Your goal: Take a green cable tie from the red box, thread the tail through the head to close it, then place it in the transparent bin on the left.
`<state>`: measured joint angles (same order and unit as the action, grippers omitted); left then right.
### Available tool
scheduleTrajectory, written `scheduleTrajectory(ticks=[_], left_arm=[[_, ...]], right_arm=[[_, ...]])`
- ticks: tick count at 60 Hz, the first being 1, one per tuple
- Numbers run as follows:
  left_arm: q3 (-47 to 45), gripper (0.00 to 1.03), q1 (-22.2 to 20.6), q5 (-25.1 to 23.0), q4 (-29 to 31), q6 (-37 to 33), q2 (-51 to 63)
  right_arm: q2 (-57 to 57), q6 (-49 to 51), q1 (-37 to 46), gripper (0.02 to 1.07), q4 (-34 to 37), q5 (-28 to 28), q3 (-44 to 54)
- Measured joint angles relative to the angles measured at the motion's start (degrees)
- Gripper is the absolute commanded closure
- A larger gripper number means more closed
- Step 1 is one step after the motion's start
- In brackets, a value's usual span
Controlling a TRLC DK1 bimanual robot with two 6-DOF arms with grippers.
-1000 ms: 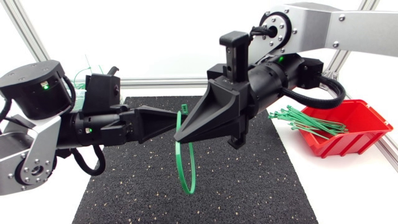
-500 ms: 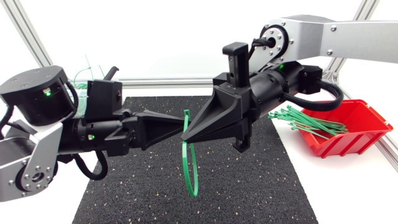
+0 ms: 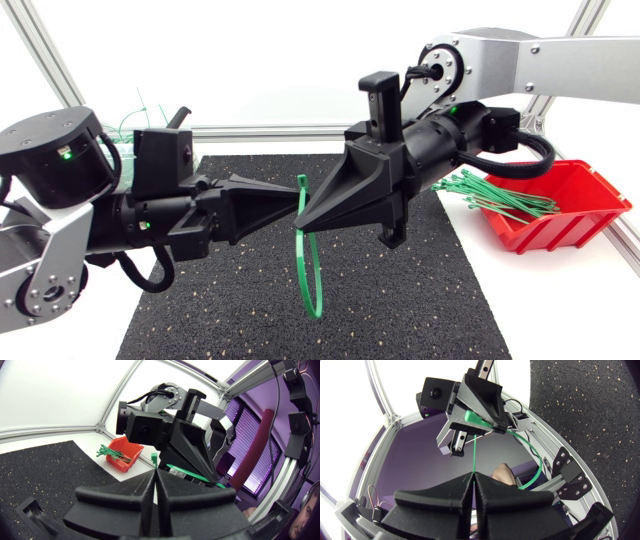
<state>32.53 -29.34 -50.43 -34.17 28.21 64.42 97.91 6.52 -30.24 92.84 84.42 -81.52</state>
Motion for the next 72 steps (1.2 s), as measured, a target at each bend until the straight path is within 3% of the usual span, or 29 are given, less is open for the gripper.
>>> scheduleTrajectory(ticks=[72], left_arm=[[-1.11, 1.0, -1.73, 1.53, 0.04, -0.42, -1.55]], right_arm=[[-1.27, 1.86, 0.0, 1.01, 0.0, 0.0, 0.63]])
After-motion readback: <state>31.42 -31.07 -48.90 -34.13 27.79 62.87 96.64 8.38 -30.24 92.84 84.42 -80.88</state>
